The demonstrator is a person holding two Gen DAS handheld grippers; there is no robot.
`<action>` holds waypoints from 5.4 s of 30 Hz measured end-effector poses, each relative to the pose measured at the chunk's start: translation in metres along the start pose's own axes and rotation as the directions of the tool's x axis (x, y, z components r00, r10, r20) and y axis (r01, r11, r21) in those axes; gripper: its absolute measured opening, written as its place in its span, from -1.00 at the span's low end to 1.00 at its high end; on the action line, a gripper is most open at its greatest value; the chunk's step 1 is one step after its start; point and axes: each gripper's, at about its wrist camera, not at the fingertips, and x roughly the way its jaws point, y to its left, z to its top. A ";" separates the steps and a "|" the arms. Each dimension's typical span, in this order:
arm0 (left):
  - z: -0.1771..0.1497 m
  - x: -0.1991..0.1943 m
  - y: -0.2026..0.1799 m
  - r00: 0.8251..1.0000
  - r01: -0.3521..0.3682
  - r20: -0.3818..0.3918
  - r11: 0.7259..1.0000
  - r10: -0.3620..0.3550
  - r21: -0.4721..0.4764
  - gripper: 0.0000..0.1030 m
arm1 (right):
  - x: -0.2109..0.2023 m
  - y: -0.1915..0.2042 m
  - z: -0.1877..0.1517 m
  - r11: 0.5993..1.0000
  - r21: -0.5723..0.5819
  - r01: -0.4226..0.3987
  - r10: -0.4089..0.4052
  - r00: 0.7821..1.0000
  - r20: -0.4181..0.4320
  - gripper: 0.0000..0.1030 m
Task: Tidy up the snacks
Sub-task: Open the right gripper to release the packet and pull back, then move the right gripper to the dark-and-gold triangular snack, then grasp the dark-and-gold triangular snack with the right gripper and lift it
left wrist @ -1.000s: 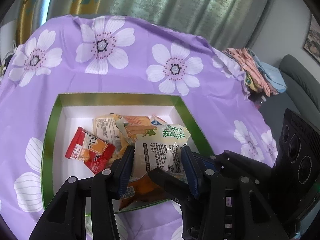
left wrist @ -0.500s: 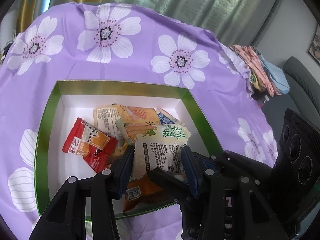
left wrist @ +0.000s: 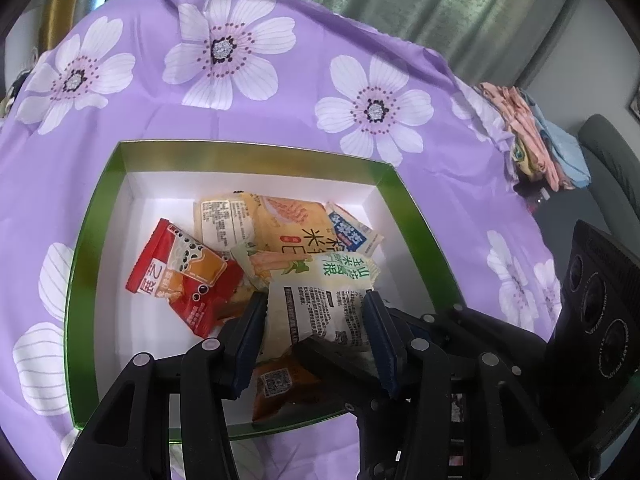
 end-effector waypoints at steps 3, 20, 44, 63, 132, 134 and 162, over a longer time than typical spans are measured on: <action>0.000 0.000 0.000 1.000 -0.002 -0.002 1.000 0.002 -0.003 -0.06 | 0.001 0.000 0.000 1.000 0.000 0.002 -0.002 1.000 -0.003 -0.19; -0.001 0.001 0.004 0.998 -0.054 -0.020 0.998 0.054 -0.022 0.42 | 0.001 0.002 0.000 1.000 0.008 0.008 -0.008 1.000 -0.010 0.22; -0.025 -0.084 -0.022 0.988 -0.090 0.131 0.996 0.087 0.021 0.97 | -0.087 0.004 -0.016 0.970 0.047 0.238 -0.242 0.961 0.132 0.99; -0.082 -0.165 -0.035 0.970 -0.097 0.225 0.995 0.090 0.020 0.97 | -0.168 0.045 -0.044 0.957 0.027 0.290 -0.288 0.932 0.219 0.99; -0.108 -0.093 0.119 0.999 -0.021 0.033 0.979 0.028 -0.201 0.97 | -0.007 0.137 -0.055 0.993 -0.107 -0.055 0.051 0.998 -0.043 0.99; -0.105 -0.087 0.119 1.000 -0.020 0.016 0.984 0.023 -0.179 0.97 | 0.002 0.137 -0.052 0.992 -0.107 -0.070 0.064 0.996 -0.053 0.99; -0.090 -0.051 0.136 0.997 0.047 -0.046 0.981 -0.057 -0.188 0.37 | 0.070 0.132 -0.045 0.973 -0.089 -0.213 0.196 0.966 -0.171 0.02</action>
